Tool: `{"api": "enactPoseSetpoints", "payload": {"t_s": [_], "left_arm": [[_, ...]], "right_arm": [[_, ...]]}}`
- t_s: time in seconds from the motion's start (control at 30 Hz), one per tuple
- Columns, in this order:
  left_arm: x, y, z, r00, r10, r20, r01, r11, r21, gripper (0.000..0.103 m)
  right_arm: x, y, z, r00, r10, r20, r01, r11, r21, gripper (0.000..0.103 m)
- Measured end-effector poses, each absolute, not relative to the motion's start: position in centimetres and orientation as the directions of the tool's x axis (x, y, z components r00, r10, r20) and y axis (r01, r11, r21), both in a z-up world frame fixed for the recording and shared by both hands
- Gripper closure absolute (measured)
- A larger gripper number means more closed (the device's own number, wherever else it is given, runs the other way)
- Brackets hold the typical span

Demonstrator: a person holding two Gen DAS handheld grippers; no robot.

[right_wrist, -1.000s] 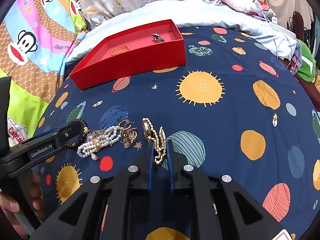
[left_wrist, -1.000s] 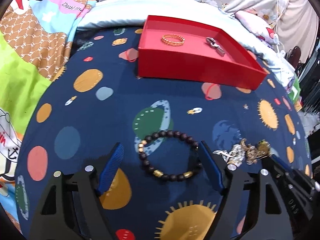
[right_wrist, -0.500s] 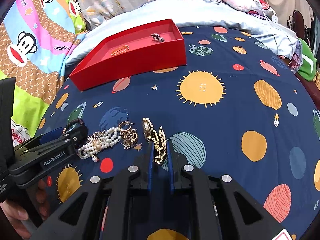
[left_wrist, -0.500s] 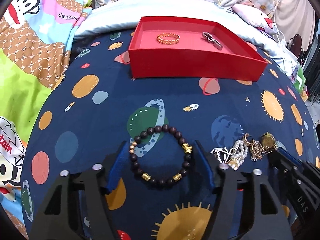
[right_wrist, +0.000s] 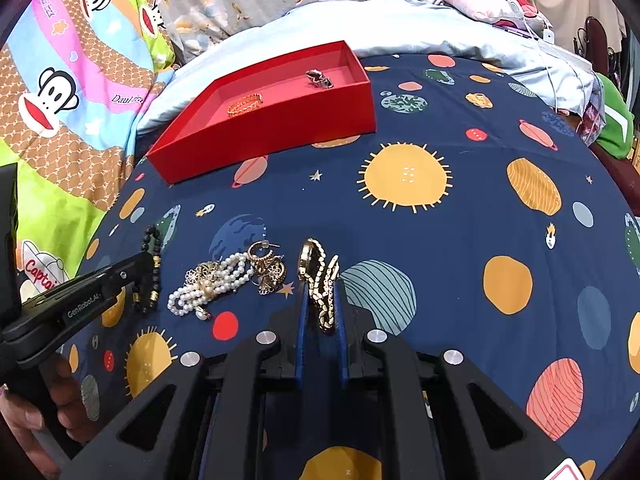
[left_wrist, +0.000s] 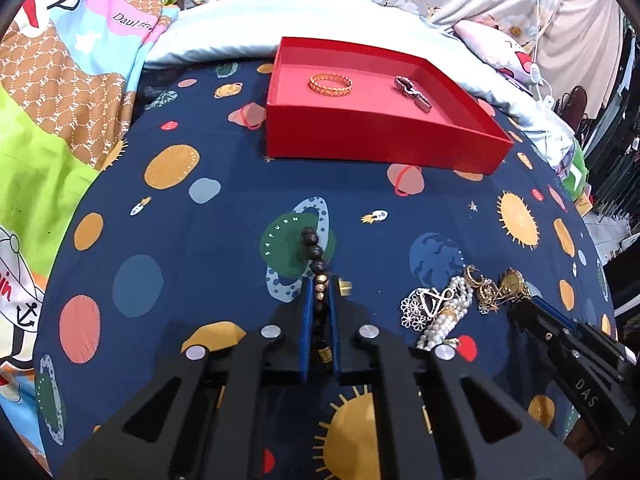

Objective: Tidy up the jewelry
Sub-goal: 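Carry both bracelets into the red tray and open both tools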

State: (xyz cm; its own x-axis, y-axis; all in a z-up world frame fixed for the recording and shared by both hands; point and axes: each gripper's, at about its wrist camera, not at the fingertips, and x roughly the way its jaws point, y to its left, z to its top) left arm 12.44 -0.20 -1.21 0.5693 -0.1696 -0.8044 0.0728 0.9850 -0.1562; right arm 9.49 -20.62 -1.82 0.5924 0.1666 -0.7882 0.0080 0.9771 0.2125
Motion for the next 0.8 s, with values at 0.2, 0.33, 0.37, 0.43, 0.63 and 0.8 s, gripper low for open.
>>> {"api": "enactPoseSetpoints", "payload": {"t_s": [0.2, 0.33, 0.37, 0.43, 0.63, 0.8], "left_arm": [[12.0, -0.1, -1.0, 0.566, -0.185, -0.804, 0.081, 0.982, -0.169, 0.096], [11.8, -0.1, -0.6, 0.572, -0.194, -0.797, 0.083, 0.980, -0.180, 0.096], [11.7, -0.1, -0.3, 0.575, -0.200, -0.793, 0.086, 0.979, -0.184, 0.096], [11.5, -0.1, 0.3, 0.584, -0.208, -0.785, 0.094, 0.977, -0.189, 0.096], [11.2, -0.4, 2.5, 0.612, -0.235, -0.755, 0.120, 0.971, -0.205, 0.096], [11.2, -0.3, 4.3, 0.635, -0.250, -0.731, 0.133, 0.967, -0.215, 0.096]], "right_arm": [[9.4, -20.6, -1.4, 0.599, 0.169, -0.783, 0.004, 0.977, 0.214, 0.092], [9.3, -20.6, -1.1, 0.600, 0.173, -0.781, 0.007, 0.975, 0.221, 0.092], [9.3, -20.7, -1.0, 0.603, 0.174, -0.779, 0.006, 0.975, 0.222, 0.092], [9.2, -20.8, -0.7, 0.609, 0.174, -0.774, 0.005, 0.975, 0.223, 0.092], [9.2, -21.1, 0.5, 0.628, 0.179, -0.757, -0.001, 0.973, 0.230, 0.092], [9.2, -21.2, 1.1, 0.636, 0.189, -0.748, -0.009, 0.971, 0.238, 0.092]]}}
